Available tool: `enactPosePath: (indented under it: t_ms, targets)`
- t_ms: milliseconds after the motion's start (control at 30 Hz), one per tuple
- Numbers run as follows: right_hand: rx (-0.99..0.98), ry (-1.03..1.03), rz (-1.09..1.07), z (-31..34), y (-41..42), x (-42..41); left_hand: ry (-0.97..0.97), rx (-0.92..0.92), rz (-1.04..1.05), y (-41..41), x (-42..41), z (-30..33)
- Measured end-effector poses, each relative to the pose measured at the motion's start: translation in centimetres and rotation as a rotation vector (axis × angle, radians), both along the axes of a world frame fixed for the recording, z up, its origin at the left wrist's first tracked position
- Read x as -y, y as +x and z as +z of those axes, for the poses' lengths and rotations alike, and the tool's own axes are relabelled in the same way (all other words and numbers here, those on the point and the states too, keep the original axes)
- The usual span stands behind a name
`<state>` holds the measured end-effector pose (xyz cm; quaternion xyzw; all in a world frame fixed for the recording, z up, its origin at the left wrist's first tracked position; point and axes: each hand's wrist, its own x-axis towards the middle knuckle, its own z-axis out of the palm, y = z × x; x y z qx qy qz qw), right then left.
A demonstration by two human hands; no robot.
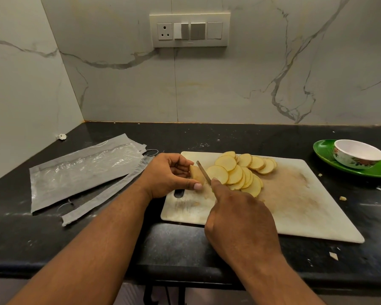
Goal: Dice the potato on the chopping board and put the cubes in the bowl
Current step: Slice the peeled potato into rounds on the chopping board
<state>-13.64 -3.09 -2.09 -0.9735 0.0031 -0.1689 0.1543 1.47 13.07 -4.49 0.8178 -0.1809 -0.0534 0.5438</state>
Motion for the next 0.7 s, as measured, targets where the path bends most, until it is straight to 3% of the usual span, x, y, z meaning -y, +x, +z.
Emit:
enactPosePath:
  t_ms: [400,567,700]
  targets:
    - [0.025,0.000,0.012,-0.3,1.6,-0.6,-0.010,0.035,-0.025,0.2,0.0,-0.2]
    - [-0.081,-0.029,0.045,-0.6,-0.5,0.0,-0.002,0.038,-0.013,0.3,0.1,-0.3]
    - [-0.023,0.017,0.017,-0.5,0.9,-0.4,-0.010,0.045,-0.032,0.2,0.1,-0.1]
